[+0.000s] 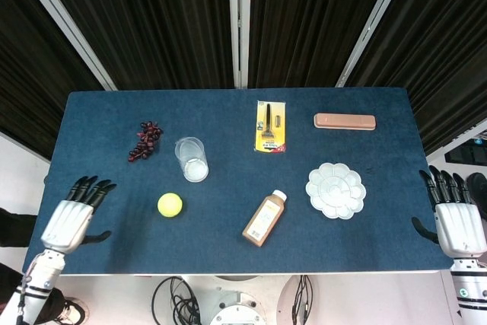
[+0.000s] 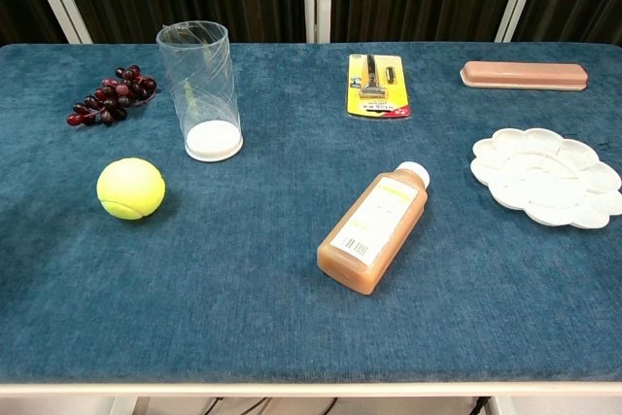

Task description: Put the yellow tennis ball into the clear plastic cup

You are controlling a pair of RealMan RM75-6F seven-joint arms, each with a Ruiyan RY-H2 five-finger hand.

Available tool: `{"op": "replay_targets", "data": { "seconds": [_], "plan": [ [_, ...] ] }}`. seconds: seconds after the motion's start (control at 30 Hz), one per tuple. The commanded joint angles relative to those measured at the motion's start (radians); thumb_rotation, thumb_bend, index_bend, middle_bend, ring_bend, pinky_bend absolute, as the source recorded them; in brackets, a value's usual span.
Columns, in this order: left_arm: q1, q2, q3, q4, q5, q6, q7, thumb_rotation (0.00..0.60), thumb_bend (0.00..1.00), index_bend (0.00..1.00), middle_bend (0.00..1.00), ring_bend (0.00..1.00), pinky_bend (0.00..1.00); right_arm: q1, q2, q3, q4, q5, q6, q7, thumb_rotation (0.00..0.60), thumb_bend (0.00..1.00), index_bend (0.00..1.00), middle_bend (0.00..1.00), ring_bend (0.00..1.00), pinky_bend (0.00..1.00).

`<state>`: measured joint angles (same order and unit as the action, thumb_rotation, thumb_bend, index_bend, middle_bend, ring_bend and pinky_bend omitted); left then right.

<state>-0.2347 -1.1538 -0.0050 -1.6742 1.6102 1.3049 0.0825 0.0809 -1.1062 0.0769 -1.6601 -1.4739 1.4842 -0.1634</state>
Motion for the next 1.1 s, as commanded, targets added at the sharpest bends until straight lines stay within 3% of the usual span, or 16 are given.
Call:
{"op": "replay_targets", "data": {
  "seconds": [0.03, 0.17, 0.37, 0.63, 0.87, 1.0, 1.1],
  "plan": [
    [-0.083, -0.023, 0.001, -0.012, 0.030, -0.101, -0.005, 0.600, 0.08, 0.12, 0.09, 0.00, 0.07, -0.004, 0.002, 0.000, -0.003, -0.001, 0.007, 0.009, 0.600, 0.15, 0.00, 0.00, 0.00, 0.00],
    [-0.146, -0.105, -0.027, 0.045, 0.011, -0.167, -0.030, 0.600, 0.10, 0.12, 0.09, 0.00, 0.12, -0.012, 0.008, 0.002, -0.004, -0.006, 0.025, 0.016, 0.600, 0.17, 0.00, 0.00, 0.00, 0.00],
    [-0.211, -0.187, -0.029, 0.129, -0.011, -0.253, -0.037, 0.600, 0.14, 0.12, 0.09, 0.00, 0.15, -0.019, 0.013, 0.003, 0.006, 0.001, 0.029, 0.030, 0.600, 0.20, 0.00, 0.00, 0.00, 0.00],
    [-0.249, -0.261, -0.035, 0.185, -0.053, -0.291, -0.036, 0.600, 0.17, 0.13, 0.09, 0.00, 0.18, -0.019, 0.010, 0.004, 0.020, 0.011, 0.019, 0.046, 0.600, 0.25, 0.00, 0.00, 0.00, 0.00],
    [-0.272, -0.302, -0.032, 0.233, -0.096, -0.328, -0.023, 0.600, 0.20, 0.20, 0.11, 0.06, 0.31, -0.020, 0.008, 0.008, 0.030, 0.009, 0.023, 0.068, 0.600, 0.30, 0.00, 0.00, 0.00, 0.00],
    [-0.281, -0.319, -0.032, 0.261, -0.105, -0.327, -0.018, 0.600, 0.22, 0.28, 0.21, 0.18, 0.45, -0.025, 0.012, 0.009, 0.026, 0.009, 0.030, 0.077, 0.600, 0.30, 0.00, 0.00, 0.00, 0.00],
    [-0.291, -0.320, -0.022, 0.265, -0.105, -0.343, -0.019, 0.600, 0.23, 0.31, 0.27, 0.24, 0.51, -0.029, 0.017, 0.009, 0.022, 0.014, 0.031, 0.080, 0.600, 0.31, 0.00, 0.00, 0.00, 0.00]
  ]
}}
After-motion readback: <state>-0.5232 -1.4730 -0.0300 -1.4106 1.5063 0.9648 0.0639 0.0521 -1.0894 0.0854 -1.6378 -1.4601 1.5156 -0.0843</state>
